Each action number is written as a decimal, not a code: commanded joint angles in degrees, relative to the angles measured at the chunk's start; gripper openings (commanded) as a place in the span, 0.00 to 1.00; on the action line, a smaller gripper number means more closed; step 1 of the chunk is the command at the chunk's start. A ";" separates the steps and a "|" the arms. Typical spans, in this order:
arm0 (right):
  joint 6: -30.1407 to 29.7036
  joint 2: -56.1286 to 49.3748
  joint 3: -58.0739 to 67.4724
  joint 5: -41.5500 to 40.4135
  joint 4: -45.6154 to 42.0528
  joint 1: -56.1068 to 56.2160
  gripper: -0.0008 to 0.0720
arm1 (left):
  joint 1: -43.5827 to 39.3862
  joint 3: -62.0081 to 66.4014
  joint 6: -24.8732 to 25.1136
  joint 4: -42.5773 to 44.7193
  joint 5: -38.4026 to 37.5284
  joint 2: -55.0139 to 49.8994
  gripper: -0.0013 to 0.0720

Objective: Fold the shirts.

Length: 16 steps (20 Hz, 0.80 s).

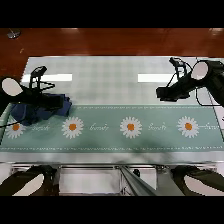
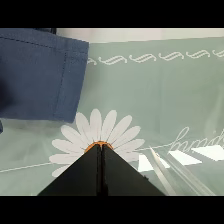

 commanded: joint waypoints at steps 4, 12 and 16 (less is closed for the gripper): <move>0.02 -0.04 -0.02 0.00 0.02 0.04 0.04 | 0.07 -0.02 -0.02 0.00 0.02 -0.04 0.06; 0.02 -0.04 -0.02 0.02 0.02 0.04 0.04 | 0.07 -0.02 -0.02 0.00 0.02 -0.04 0.06; 0.04 -0.07 -0.04 -4.00 0.00 0.04 0.04 | 0.07 -0.02 -0.02 0.00 0.09 -0.07 0.06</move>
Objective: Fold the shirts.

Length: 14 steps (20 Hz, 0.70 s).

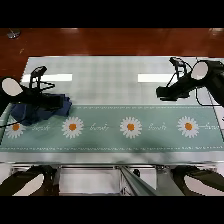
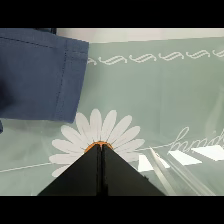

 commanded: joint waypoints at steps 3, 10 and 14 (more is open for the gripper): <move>1.01 -0.04 -0.09 -2.05 -0.48 0.04 0.40 | 0.09 -0.02 0.02 0.39 2.60 -0.02 0.10; -1.53 -0.09 -0.09 6.93 -0.33 0.52 0.86 | 2.49 3.10 -13.88 41.20 2.60 0.98 0.98; -0.59 -0.09 -0.09 4.66 -0.22 3.45 0.86 | 13.18 3.10 -18.05 42.53 10.25 1.55 0.98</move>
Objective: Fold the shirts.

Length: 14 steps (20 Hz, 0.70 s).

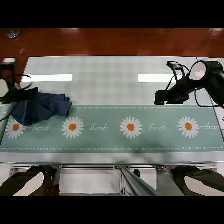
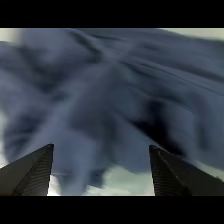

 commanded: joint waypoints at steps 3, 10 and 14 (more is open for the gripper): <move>2.67 0.00 -0.02 -6.14 0.15 5.27 0.86 | 11.89 0.26 -5.05 -3.82 5.97 -5.46 0.97; 5.64 0.00 -0.02 -13.07 3.45 7.41 0.86 | 13.73 0.44 4.59 -20.83 1.01 -20.72 0.97; 6.12 0.76 0.04 -12.15 3.43 7.41 0.86 | 13.64 0.63 10.80 -23.89 -1.99 -20.63 0.05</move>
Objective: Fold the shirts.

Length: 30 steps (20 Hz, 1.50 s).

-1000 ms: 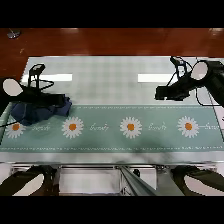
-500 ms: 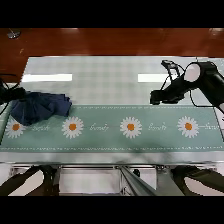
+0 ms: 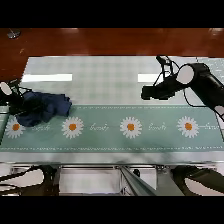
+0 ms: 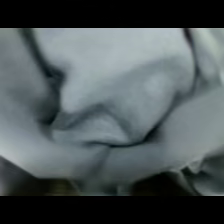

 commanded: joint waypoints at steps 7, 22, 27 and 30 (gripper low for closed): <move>1.64 15.26 0.04 -0.50 0.17 0.15 0.86 | 0.00 11.80 14.21 -30.12 4.55 25.94 0.05; 1.79 40.61 0.02 6.36 1.42 0.20 0.86 | -28.06 46.47 15.19 -44.37 6.23 30.58 0.05; 1.86 40.50 0.02 6.36 1.25 0.20 0.86 | -46.58 32.72 16.09 -37.62 14.40 30.38 0.05; 3.76 40.50 0.02 6.58 -0.26 0.20 0.86 | -54.51 17.94 15.82 -38.66 23.89 33.42 0.05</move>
